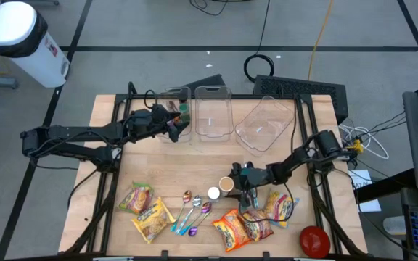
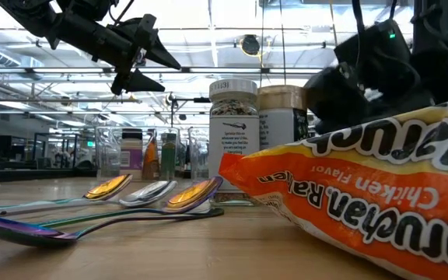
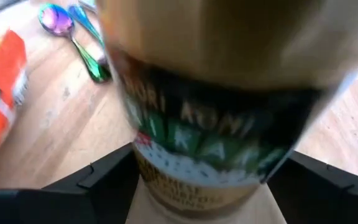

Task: Pick & Place Food Item
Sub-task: Put the gold seasoning bottle into the left transparent bin

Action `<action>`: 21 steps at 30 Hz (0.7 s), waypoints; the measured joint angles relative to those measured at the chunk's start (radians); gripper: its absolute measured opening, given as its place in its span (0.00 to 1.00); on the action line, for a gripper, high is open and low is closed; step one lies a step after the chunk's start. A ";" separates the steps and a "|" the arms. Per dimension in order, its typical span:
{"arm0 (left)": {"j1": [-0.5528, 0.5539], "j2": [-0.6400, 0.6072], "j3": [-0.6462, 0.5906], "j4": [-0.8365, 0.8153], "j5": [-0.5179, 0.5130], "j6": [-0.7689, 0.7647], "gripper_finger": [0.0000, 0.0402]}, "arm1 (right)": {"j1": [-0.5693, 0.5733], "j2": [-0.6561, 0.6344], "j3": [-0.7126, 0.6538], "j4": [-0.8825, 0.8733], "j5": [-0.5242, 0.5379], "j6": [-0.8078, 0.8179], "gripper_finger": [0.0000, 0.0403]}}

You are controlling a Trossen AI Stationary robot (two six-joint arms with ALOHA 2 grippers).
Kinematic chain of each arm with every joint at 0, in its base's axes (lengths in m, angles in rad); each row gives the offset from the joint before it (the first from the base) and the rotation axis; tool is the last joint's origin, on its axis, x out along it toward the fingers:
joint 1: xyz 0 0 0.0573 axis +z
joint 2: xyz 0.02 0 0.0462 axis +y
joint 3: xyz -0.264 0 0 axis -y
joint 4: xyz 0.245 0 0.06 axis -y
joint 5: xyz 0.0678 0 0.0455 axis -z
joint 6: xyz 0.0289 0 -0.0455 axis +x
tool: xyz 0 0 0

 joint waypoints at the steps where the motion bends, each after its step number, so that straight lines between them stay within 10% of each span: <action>1: 0.000 0.000 0.000 0.000 0.000 0.000 0.90 | 0.000 0.004 0.000 -0.005 0.000 0.001 0.77; 14: 0.000 0.000 0.000 -0.001 0.000 0.008 0.90 | 0.000 -0.056 -0.002 -0.059 0.008 -0.050 0.66; 21: 0.002 0.001 0.032 -0.042 0.113 -0.006 0.90 | -0.005 -0.215 -0.002 -0.221 0.193 -0.007 0.66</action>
